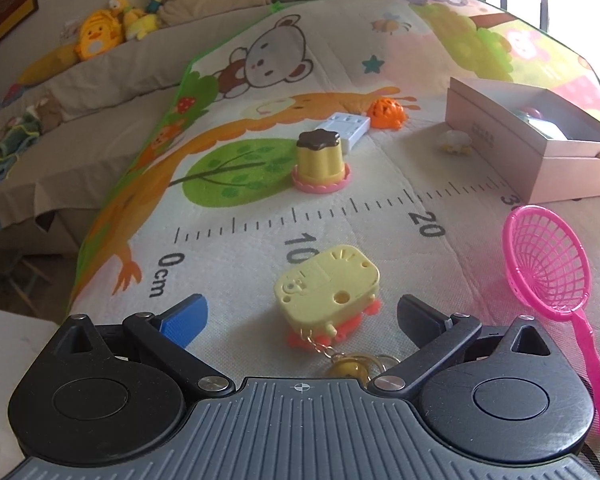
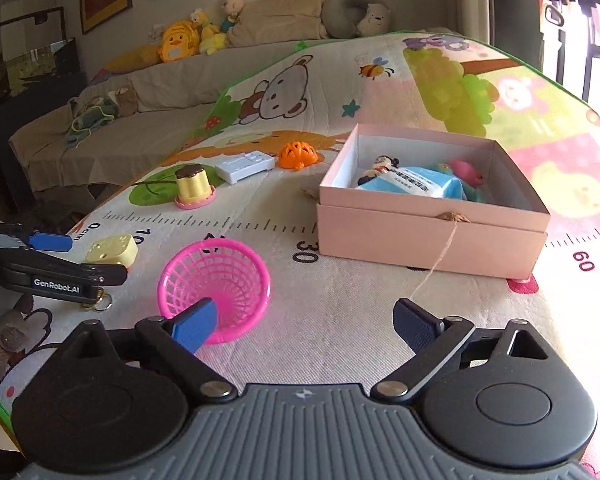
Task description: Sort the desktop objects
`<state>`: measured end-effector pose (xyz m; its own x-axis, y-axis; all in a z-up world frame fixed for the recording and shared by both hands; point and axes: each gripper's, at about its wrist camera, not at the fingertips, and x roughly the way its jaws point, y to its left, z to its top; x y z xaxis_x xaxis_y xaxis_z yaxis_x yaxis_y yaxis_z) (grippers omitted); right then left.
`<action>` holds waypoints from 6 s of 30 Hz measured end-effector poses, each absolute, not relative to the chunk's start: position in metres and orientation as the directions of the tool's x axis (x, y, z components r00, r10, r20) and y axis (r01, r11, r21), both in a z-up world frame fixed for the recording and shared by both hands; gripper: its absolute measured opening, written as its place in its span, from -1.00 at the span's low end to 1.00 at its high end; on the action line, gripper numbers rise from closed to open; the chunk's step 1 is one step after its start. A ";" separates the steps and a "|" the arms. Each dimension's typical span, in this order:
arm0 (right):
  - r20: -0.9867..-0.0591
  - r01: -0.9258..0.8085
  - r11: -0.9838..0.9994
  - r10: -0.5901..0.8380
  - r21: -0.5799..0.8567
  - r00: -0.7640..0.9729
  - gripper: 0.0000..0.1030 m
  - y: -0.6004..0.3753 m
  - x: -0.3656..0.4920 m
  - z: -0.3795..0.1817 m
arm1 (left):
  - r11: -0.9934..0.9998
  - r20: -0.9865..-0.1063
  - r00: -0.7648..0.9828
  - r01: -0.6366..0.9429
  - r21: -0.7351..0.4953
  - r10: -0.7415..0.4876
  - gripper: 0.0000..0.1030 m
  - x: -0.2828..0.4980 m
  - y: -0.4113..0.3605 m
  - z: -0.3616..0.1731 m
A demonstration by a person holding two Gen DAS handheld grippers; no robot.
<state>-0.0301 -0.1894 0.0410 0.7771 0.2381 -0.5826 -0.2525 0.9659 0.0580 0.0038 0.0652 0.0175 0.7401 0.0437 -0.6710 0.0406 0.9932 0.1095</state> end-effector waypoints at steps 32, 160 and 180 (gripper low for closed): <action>-0.616 -0.228 0.969 0.122 -0.095 0.778 0.61 -0.194 -0.028 0.042 | 1.000 -0.722 0.692 0.010 0.025 0.011 0.46 0.029 0.048 0.016; -0.877 -0.336 0.939 0.099 -0.074 0.471 -0.11 -0.120 0.234 0.059 | 0.987 -0.667 0.731 0.158 -0.039 -0.143 1.00 0.048 0.035 0.000; -0.855 -0.404 0.912 0.263 0.069 0.447 -0.82 -0.156 0.085 0.066 | 0.987 -0.672 0.729 0.161 -0.012 -0.127 1.00 0.047 0.032 -0.001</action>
<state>0.0852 -0.1563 0.0658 0.4470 0.2632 -0.8550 -0.4041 0.9121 0.0695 0.0466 0.0317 -0.0015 0.7292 -0.1271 -0.6724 0.1607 0.9869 -0.0123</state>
